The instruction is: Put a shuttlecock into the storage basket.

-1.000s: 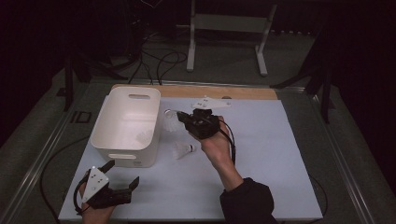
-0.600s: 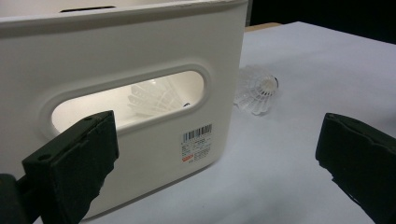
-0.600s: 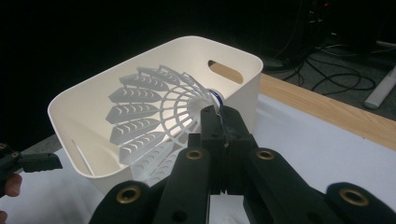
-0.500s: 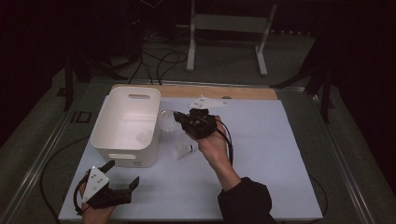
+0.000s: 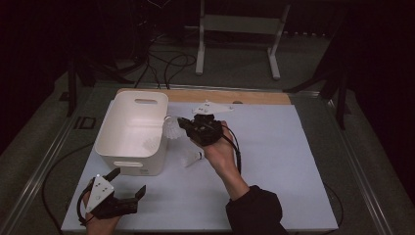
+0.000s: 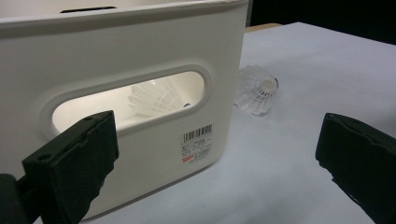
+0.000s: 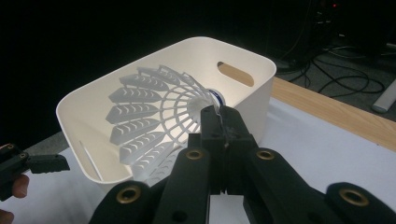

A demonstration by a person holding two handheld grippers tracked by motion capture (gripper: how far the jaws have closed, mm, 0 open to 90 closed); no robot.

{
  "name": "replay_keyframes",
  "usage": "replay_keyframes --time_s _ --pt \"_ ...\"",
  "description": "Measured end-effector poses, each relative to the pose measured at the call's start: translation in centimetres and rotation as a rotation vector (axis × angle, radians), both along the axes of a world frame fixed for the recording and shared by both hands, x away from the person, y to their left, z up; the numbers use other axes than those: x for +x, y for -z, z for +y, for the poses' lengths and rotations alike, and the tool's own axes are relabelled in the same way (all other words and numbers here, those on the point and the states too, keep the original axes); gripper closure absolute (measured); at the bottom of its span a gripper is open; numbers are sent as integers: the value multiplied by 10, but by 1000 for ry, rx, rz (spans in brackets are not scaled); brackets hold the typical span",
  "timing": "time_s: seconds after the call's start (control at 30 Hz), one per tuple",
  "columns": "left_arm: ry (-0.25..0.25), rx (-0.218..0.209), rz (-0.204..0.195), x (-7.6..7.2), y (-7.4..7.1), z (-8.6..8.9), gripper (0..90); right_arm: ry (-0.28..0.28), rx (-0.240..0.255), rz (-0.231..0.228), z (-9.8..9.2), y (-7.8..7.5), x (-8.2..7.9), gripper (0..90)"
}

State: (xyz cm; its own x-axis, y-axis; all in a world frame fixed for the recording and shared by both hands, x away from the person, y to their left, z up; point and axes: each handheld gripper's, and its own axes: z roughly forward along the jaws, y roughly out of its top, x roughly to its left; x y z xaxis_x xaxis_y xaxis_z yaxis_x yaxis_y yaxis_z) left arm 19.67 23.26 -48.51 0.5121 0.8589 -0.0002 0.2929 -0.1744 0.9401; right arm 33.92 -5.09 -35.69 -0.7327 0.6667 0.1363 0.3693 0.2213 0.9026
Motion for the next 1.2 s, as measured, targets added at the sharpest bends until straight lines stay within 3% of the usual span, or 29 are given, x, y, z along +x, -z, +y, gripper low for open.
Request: replay_keyframes --time_s 0.8,1.2 --pt "1 5 -1 0 0 1 0 -30 -3 1 19 -1 -2 896" --pt "0 3 0 0 0 1 0 -57 -29 -20 29 -1 -2 896"
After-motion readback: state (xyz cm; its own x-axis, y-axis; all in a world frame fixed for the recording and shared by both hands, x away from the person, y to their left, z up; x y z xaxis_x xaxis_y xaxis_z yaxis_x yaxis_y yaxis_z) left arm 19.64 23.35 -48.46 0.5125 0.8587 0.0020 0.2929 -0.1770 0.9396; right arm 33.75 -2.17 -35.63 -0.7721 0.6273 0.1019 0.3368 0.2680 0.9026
